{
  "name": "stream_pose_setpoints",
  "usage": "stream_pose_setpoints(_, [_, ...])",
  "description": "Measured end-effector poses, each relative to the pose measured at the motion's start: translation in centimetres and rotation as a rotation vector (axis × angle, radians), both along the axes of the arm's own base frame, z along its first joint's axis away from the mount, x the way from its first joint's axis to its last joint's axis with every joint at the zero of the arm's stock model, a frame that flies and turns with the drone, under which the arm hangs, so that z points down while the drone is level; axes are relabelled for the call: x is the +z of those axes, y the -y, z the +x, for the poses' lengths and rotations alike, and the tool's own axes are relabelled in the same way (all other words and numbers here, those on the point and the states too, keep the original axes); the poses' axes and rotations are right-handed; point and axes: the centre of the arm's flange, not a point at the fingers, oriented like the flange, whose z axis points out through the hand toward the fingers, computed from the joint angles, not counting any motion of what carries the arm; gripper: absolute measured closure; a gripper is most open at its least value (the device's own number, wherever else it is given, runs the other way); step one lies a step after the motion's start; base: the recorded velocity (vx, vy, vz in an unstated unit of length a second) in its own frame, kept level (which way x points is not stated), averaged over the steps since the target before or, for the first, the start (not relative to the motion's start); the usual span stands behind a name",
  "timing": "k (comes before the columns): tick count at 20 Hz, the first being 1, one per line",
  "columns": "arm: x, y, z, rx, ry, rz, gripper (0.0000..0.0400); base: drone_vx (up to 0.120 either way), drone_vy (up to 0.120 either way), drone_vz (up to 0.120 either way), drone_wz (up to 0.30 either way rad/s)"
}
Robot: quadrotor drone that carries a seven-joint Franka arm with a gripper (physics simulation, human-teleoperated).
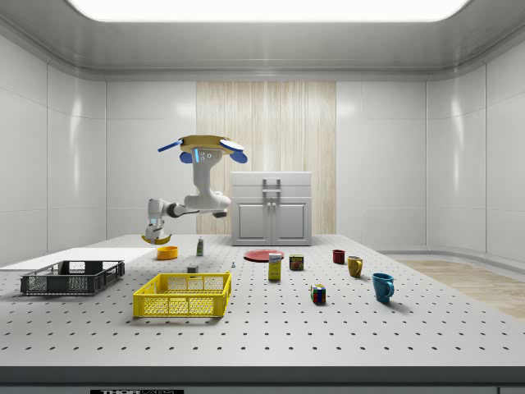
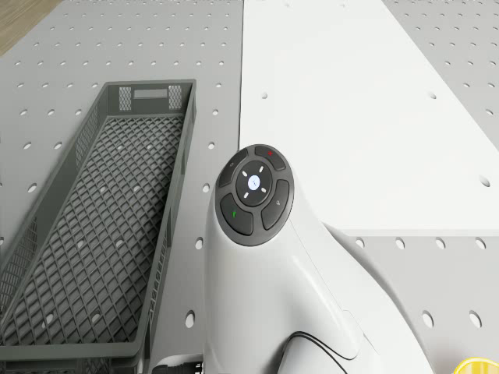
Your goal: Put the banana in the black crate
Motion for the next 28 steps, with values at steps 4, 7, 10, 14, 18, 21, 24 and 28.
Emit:
stream_pose_setpoints(4, [-0.01, 0.0, 0.0, 0.0, 0.0, 0.0, 0.021, 0.12, 0.12, 0.12, 0.0])
stream_pose_setpoints(7, [-0.01, 0.0, 0.0, 0.0, 0.0, 0.0, 0.021, 0.12, 0.12, 0.027, 0.0])
stream_pose_setpoints(10, [-0.01, 0.0, 0.0, 0.0, 0.0, 0.0, 0.021, 0.12, 0.12, 0.0, 0.0])
stream_pose_setpoints(14, [-0.01, 0.0, 0.0, 0.0, 0.0, 0.0, 0.021, 0.12, 0.12, 0.0, 0.0])
stream_pose_setpoints(18, [-0.01, 0.0, 0.0, 0.0, 0.0, 0.0, 0.021, 0.12, 0.12, 0.0, 0.0])
stream_pose_setpoints(21, [-0.01, 0.0, 0.0, 0.0, 0.0, 0.0, 0.021, 0.12, 0.12, 0.0, 0.0])
stream_pose_setpoints(24, [-0.01, 0.0, 0.0, 0.0, 0.0, 0.0, 0.021, 0.12, 0.12, 0.0, 0.0])
stream_pose_setpoints(28, [-0.01, 0.0, 0.0, 0.0, 0.0, 0.0, 0.021, 0.12, 0.12, 0.0, 0.0])
